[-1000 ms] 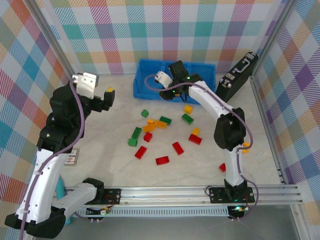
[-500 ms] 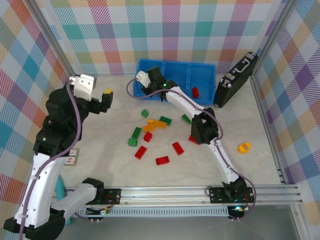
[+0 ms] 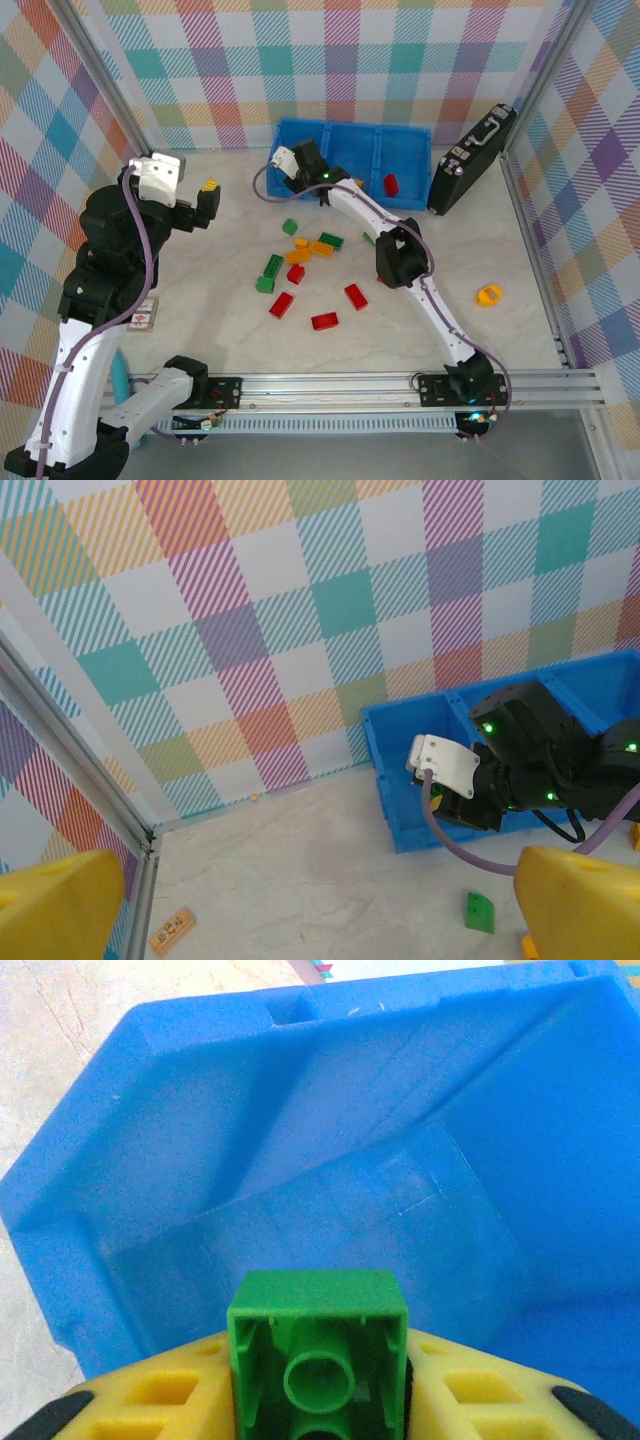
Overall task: Sort the legos into containers by color
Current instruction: Place the lego in the container.
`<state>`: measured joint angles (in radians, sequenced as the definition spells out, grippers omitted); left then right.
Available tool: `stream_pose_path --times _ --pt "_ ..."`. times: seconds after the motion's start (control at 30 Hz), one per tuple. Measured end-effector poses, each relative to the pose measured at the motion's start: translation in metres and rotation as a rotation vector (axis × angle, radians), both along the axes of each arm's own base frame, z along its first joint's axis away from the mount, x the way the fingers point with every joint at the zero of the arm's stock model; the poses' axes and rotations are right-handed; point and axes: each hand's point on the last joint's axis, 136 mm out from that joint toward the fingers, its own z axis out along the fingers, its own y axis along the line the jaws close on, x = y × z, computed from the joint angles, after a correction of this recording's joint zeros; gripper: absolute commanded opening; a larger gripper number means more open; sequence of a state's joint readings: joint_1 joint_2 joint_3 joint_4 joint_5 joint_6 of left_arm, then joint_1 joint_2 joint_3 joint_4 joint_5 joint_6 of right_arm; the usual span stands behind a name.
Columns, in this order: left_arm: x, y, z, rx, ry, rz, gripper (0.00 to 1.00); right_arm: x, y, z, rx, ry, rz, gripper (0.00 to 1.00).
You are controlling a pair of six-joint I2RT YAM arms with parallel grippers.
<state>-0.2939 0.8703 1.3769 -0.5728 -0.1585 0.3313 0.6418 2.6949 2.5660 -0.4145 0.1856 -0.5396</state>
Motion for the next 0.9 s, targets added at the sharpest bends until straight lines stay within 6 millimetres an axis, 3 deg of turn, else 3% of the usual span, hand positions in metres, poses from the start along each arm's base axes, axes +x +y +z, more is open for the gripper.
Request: stream_pose_path --times 0.33,0.5,0.6,0.73,0.8,0.9 --pt "0.0 0.0 0.0 0.003 0.0 -0.001 1.0 -0.007 0.002 0.003 0.02 0.029 0.016 0.51" --pt "0.0 0.0 0.0 0.003 0.0 -0.001 1.0 -0.028 -0.01 0.032 0.044 0.072 0.001 0.51" --pt "0.001 0.0 0.001 0.003 0.001 -0.001 1.0 -0.053 -0.03 0.065 0.059 0.091 -0.02 0.52" --pt "0.004 -0.001 0.011 -0.005 -0.012 -0.001 1.0 -0.091 -0.072 0.104 0.109 0.12 -0.079 0.54" --pt "0.003 -0.001 0.012 -0.008 -0.014 0.002 1.0 -0.107 -0.096 0.108 0.126 0.146 -0.123 0.54" --pt "0.005 -0.001 0.012 -0.012 -0.008 0.005 1.0 -0.125 -0.138 0.088 0.13 0.223 -0.227 0.56"
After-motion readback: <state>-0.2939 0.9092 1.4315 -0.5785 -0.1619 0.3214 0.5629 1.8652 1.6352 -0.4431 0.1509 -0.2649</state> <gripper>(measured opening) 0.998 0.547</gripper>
